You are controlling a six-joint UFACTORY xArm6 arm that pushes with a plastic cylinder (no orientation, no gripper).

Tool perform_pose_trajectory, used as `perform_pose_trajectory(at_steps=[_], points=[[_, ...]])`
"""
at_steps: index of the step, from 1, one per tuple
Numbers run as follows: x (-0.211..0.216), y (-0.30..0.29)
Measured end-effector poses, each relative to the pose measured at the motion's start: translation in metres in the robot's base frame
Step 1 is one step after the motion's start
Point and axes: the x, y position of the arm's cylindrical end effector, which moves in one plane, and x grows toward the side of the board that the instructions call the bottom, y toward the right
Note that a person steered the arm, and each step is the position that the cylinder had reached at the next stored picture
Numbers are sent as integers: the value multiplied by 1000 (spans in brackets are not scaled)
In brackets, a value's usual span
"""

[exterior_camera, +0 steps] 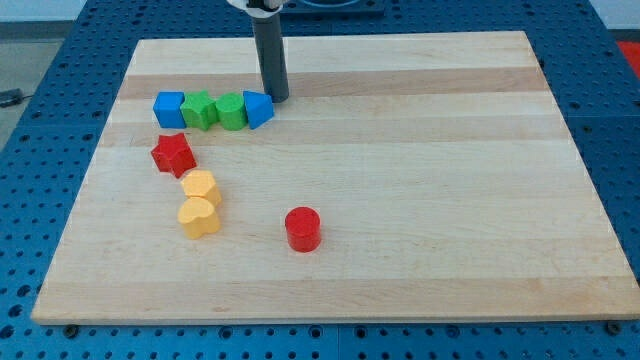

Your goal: Place red star to the left of the yellow hexagon

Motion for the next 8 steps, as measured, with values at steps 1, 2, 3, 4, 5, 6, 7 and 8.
perform_pose_trajectory(at_steps=[1,2,3,4,5,6,7,8], points=[[8,-4],[12,-5],[12,-5],[12,31],[42,59],[82,29],[84,1],[84,-25]])
